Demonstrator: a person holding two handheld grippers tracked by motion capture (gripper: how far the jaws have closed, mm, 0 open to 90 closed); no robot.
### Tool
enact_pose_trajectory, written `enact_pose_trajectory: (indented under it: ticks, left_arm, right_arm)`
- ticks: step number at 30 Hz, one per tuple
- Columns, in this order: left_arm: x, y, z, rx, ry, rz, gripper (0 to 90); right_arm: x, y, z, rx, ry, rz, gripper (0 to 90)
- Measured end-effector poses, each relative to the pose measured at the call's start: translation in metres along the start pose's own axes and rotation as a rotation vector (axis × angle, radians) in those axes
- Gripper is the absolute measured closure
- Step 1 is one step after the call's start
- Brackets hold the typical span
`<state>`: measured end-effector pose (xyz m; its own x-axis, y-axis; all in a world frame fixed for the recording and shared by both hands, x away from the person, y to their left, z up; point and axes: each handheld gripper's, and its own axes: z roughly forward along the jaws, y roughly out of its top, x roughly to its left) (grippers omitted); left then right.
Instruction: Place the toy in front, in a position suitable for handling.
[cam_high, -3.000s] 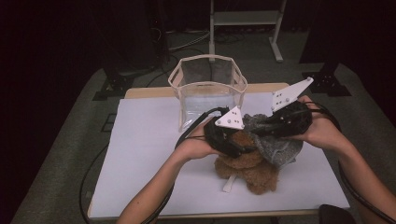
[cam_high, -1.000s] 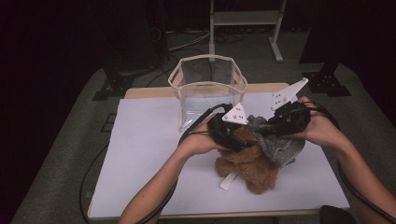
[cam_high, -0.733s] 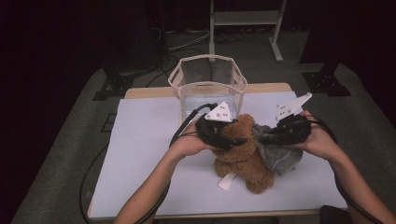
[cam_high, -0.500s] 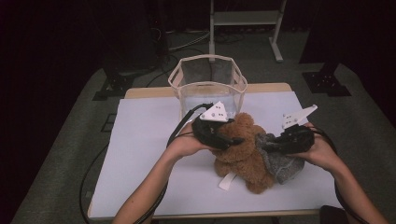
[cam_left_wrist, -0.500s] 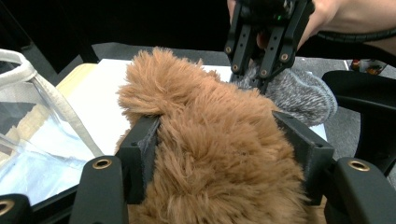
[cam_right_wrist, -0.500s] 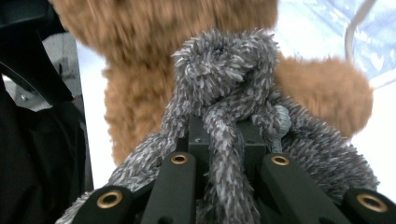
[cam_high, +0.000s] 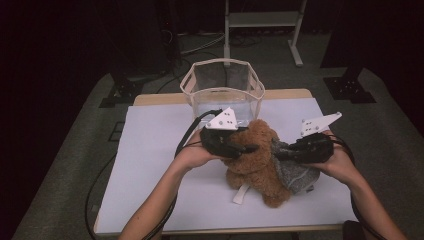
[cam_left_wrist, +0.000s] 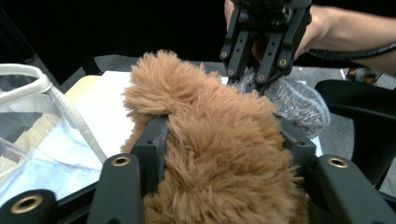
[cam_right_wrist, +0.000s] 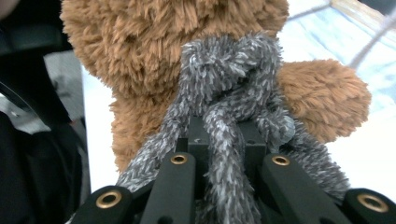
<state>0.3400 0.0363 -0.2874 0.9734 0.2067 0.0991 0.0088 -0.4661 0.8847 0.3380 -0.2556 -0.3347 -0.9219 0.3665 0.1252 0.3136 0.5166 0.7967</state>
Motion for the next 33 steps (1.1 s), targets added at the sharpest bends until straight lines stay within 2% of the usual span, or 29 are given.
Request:
enact_pose_trajectory:
  ticks: [6,9,12,13,19,22,23,24,25,26,28,29,30,33]
  left_arm:
    - [0.004,0.0,-0.011,-0.007,0.003,-0.021,48.4]
    - [0.006,0.006,-0.019,0.009,0.014,-0.005,48.4]
    - [0.006,0.013,-0.026,0.03,0.028,0.019,48.5]
    - [0.006,0.019,-0.029,0.031,0.032,0.027,48.4]
    - [0.005,0.032,-0.031,0.07,0.038,0.064,48.7]
    - [0.003,0.033,-0.025,0.083,0.029,0.073,48.6]
    - [0.002,0.031,-0.019,0.075,0.019,0.072,48.4]
    - [0.002,0.031,-0.019,0.075,0.019,0.072,48.3]
    - [0.002,0.03,-0.014,0.048,0.007,0.06,47.9]
    - [0.002,0.03,-0.014,0.048,0.007,0.06,47.1]
    - [0.0,0.031,-0.009,0.024,-0.008,0.053,45.6]
    - [-0.002,0.034,-0.002,-0.002,-0.016,0.061,42.4]
    - [-0.002,0.034,-0.002,-0.002,-0.016,0.061,41.1]
    - [-0.007,0.039,0.008,-0.049,-0.03,0.077,38.0]
  right_arm:
    - [0.006,0.014,0.014,-0.016,0.04,-0.021,79.5]
    - [0.009,0.028,0.021,-0.04,0.068,-0.034,79.7]
    - [0.011,0.033,0.025,-0.05,0.075,-0.042,79.7]
    - [0.013,0.038,0.027,-0.07,0.088,-0.043,79.8]
    - [0.019,0.046,0.03,-0.086,0.094,-0.063,79.7]
    - [0.017,0.042,0.028,-0.086,0.099,-0.056,79.7]
    - [0.014,0.034,0.024,-0.073,0.093,-0.045,79.5]
    - [0.014,0.034,0.024,-0.073,0.093,-0.045,79.5]
    - [0.009,0.027,0.011,-0.079,0.064,-0.032,79.4]
    - [0.009,0.027,0.011,-0.079,0.064,-0.032,79.4]
    - [0.005,0.027,-0.012,-0.126,0.038,-0.022,79.4]
    - [0.005,0.036,-0.032,-0.163,0.025,-0.031,79.3]
    - [0.007,0.043,-0.042,-0.178,0.013,-0.048,79.2]
    - [0.011,0.058,-0.056,-0.182,-0.003,-0.084,79.0]
